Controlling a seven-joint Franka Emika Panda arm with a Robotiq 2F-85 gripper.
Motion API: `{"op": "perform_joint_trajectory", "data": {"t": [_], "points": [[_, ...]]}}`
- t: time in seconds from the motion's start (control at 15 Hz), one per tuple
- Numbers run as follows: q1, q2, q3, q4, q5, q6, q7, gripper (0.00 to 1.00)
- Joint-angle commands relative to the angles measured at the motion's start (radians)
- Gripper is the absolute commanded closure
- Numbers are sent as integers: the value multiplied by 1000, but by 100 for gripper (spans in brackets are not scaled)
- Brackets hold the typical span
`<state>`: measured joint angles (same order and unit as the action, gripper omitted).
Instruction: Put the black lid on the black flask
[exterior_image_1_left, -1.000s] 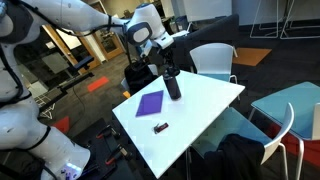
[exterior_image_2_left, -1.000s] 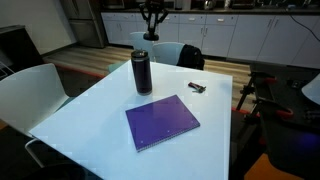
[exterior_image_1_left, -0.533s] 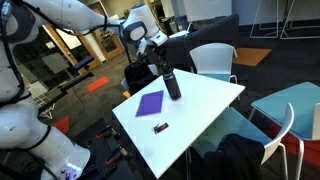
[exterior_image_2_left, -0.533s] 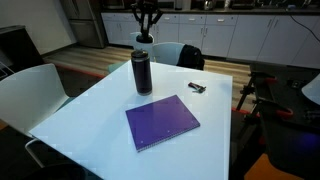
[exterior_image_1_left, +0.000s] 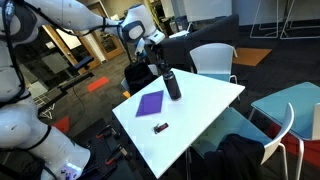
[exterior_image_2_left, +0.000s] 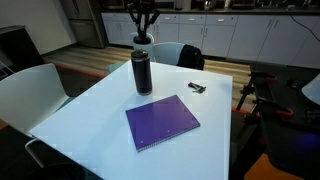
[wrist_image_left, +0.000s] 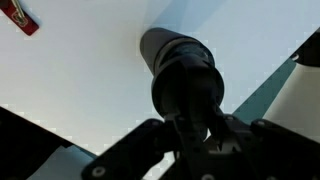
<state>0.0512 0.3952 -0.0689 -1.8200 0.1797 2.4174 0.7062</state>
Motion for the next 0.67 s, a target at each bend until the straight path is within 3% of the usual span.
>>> {"op": "perform_joint_trajectory", "data": {"t": [0.0, 0.6], "points": [[7, -5, 5, 19, -21, -49, -17, 94], [18, 29, 7, 37, -54, -31, -17, 94]]}}
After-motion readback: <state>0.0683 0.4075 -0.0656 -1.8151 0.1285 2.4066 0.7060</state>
